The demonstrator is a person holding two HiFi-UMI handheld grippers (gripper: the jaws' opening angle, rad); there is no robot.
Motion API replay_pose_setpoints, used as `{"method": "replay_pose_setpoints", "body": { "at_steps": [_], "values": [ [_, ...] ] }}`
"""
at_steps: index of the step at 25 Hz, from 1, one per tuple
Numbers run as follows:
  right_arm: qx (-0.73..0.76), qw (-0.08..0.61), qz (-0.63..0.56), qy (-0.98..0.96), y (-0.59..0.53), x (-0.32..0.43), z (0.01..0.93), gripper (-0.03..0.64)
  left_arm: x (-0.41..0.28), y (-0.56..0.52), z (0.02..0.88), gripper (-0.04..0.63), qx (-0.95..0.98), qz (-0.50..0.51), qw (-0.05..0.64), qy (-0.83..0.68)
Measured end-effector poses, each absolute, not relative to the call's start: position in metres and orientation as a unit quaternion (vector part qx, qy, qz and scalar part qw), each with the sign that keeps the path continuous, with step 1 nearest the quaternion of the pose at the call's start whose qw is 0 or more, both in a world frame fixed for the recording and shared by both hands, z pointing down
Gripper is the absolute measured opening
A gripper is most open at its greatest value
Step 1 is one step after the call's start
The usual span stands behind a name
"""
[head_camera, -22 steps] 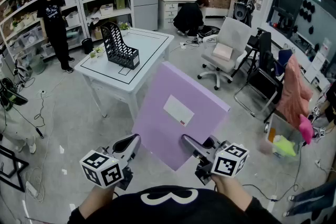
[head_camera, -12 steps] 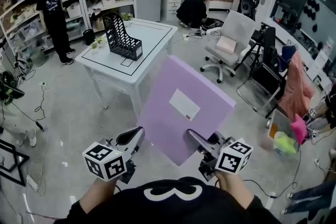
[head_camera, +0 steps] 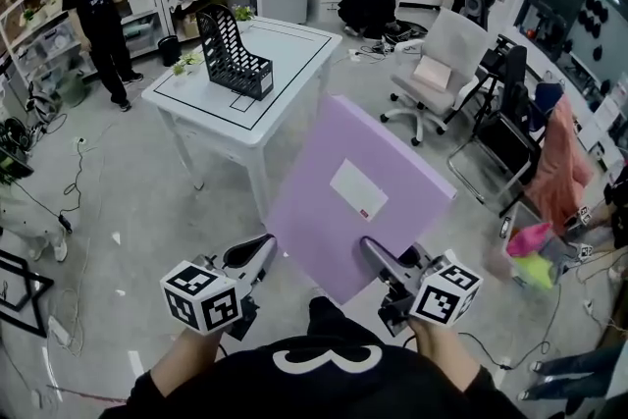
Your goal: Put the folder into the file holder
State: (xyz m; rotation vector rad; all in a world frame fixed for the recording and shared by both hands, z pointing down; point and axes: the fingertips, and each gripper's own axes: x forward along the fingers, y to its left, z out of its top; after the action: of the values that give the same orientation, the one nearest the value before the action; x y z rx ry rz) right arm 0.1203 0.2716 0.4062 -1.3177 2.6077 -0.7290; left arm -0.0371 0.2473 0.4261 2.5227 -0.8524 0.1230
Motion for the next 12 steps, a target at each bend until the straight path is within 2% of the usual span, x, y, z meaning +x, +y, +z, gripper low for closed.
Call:
{"method": "replay_pose_setpoints", "body": {
  "at_steps": [12],
  "values": [
    [-0.412,0.058,-0.260,0.871,0.143,0.130,0.415,0.147,-0.041,0.142,0.445,0.006,0.896,0.050,0.267,-0.352]
  ]
}}
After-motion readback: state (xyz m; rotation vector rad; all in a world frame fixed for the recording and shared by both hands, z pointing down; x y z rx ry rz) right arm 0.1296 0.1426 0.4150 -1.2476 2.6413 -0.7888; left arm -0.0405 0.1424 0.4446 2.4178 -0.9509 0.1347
